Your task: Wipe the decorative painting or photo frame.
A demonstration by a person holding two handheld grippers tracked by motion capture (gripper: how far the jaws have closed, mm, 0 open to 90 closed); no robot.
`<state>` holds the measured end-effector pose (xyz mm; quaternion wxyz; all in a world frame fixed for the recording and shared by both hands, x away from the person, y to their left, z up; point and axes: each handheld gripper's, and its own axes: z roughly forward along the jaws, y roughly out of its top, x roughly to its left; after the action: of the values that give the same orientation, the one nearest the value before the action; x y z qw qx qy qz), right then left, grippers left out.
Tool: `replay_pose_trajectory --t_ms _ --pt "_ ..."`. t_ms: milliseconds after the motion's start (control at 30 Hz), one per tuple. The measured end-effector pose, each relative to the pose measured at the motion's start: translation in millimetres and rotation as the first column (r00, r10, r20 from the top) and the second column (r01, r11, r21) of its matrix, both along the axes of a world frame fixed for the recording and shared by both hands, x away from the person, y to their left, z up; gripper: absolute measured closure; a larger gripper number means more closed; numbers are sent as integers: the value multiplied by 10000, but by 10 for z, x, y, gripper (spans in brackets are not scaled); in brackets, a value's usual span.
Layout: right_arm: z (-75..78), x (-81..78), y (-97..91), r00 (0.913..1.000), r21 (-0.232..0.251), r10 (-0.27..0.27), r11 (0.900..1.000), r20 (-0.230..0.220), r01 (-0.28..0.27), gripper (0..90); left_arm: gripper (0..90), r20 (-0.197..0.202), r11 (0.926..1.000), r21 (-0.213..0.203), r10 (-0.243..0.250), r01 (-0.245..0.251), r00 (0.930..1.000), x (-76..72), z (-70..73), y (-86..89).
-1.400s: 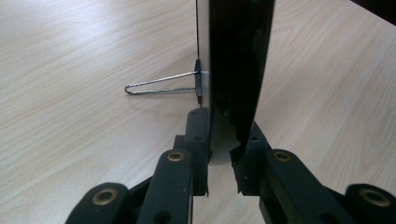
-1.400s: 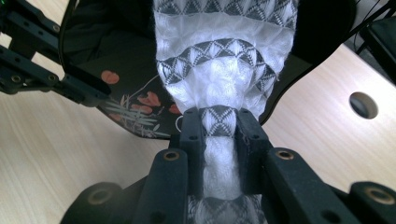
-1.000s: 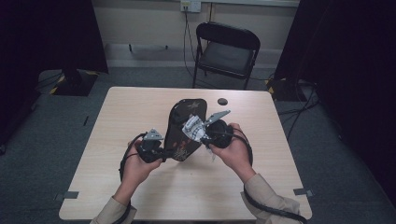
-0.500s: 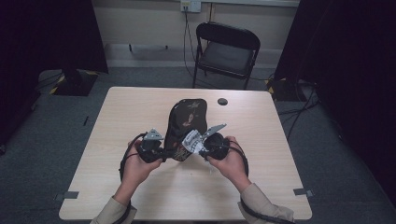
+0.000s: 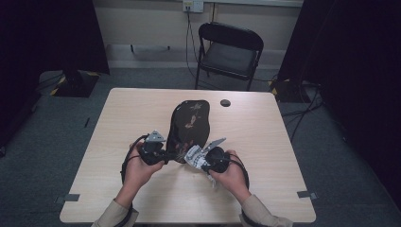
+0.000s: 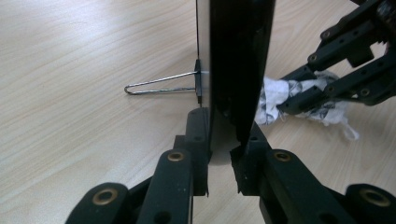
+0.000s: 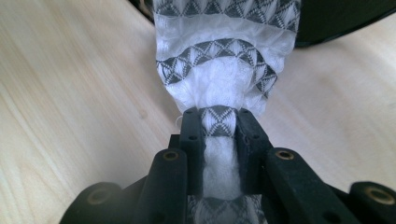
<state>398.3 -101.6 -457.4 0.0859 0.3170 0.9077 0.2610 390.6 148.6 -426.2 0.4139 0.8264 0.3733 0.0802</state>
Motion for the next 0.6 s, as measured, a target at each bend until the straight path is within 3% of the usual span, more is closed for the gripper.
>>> replay_pose_trajectory --t_ms 133,300,600 --pt "-83 -24 -14 9999 53 -14 10000 -119 14 759 784 -10 10000 27 -21 21 10000 0 2 1" --pt "-71 -30 -38 9999 80 -36 10000 -121 37 759 784 -8 10000 9 -12 12 10000 0 1 1" --pt "248 -7 -165 9991 86 -201 9998 381 198 759 784 11 10000 8 9 -9 10000 -1 0 -1"
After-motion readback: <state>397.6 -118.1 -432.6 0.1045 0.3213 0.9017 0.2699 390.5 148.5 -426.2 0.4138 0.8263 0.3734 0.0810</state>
